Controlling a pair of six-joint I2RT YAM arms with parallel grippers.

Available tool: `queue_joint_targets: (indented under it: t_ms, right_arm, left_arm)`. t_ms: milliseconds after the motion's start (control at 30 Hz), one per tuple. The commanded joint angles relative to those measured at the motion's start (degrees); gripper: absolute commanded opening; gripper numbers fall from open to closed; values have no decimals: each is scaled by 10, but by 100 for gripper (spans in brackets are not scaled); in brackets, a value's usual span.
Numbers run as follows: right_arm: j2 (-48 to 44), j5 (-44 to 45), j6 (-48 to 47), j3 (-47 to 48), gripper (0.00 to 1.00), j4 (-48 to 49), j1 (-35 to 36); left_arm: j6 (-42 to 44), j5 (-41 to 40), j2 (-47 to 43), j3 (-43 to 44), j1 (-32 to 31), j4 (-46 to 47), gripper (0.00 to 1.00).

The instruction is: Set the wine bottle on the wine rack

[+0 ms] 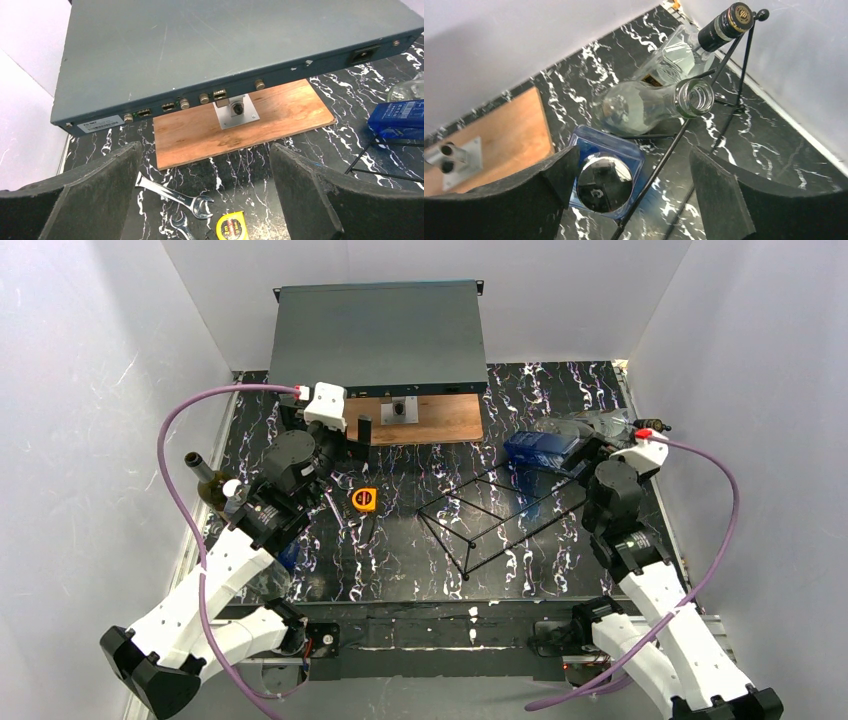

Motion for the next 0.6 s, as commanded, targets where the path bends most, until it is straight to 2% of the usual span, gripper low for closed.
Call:
queue_joint_targets:
  t_ms: [0, 100, 300, 567]
  right_arm:
    - [35, -32, -74, 74, 93, -142, 2]
    - [51, -40, -91, 120, 97, -150, 2]
    - [94, -86, -114, 201, 98, -166, 3]
    - [145, -200, -118, 260, 97, -129, 28]
  left_arm:
    - [5, -16, -7, 33, -15, -2, 99]
    - [-4, -15, 7, 57, -17, -34, 99]
    - [-36, -15, 22, 132, -17, -120, 99]
    - [-123, -4, -56, 191, -17, -258, 99]
